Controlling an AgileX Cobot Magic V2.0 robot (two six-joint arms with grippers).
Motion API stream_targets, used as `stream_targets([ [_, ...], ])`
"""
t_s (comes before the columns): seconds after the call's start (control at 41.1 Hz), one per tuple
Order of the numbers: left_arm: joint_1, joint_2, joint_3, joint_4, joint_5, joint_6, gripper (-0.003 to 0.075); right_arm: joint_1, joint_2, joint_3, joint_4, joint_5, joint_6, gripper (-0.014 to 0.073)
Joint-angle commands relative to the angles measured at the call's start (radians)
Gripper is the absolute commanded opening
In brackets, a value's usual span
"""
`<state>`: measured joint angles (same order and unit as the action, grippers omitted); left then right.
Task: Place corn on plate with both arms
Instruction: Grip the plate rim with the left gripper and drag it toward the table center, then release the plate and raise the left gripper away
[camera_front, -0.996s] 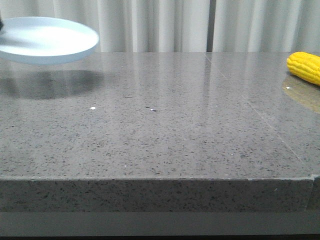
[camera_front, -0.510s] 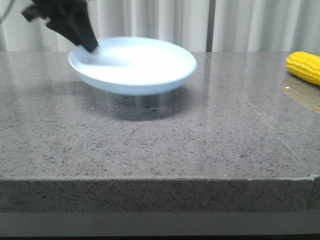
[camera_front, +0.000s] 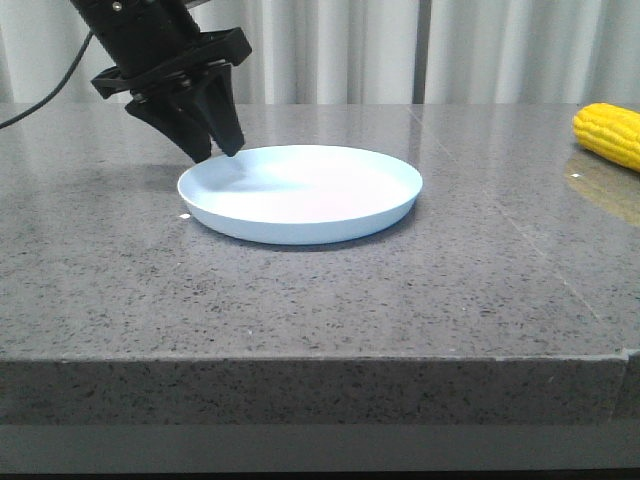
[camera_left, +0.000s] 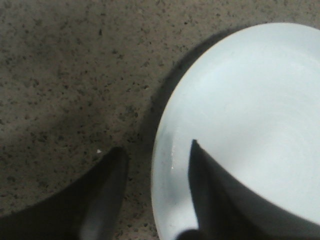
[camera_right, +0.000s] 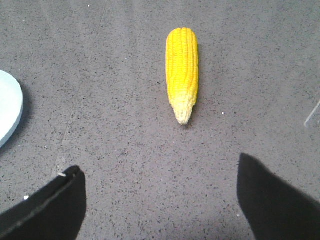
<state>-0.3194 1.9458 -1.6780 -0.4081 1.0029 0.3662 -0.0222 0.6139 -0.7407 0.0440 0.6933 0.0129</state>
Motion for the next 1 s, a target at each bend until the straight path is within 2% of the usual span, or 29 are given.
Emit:
stream_targets([
  [0.0, -0.007, -0.079, -0.033, -0.018, -0.029, -0.009, 0.0481, -0.005, 0.007, -0.030, -0.003, -0.073, -0.008, 0.0636],
  [0.194, -0.023, -0.181, -0.036, 0.006, -0.019, -0.009, 0.0480, -0.005, 0.007, -0.030, -0.003, -0.073, -0.008, 0.0636],
  [0.389, -0.120, -0.322, -0.036, 0.187, 0.067, -0.069, 0.0476, -0.005, 0.007, -0.030, -0.003, -0.073, -0.008, 0.0636],
  [0.51, -0.233, -0.420, -0.002, 0.342, 0.086, -0.174, 0.0428, -0.005, 0.007, -0.030, -0.003, -0.073, -0.008, 0.0636],
  [0.608, -0.314, -0.510, 0.058, 0.422, 0.060, -0.260, 0.0411, -0.005, 0.007, -0.030, -0.003, -0.073, -0.008, 0.0636],
  [0.68, -0.351, -0.582, 0.114, 0.427, 0.034, -0.289, 0.0410, -0.005, 0.007, -0.030, -0.003, -0.073, -0.008, 0.0636],
  [0.972, -0.368, -0.891, 0.423, 0.423, -0.112, -0.366, 0.0410, -0.005, 0.007, -0.030, -0.003, -0.073, -0.008, 0.0636],
])
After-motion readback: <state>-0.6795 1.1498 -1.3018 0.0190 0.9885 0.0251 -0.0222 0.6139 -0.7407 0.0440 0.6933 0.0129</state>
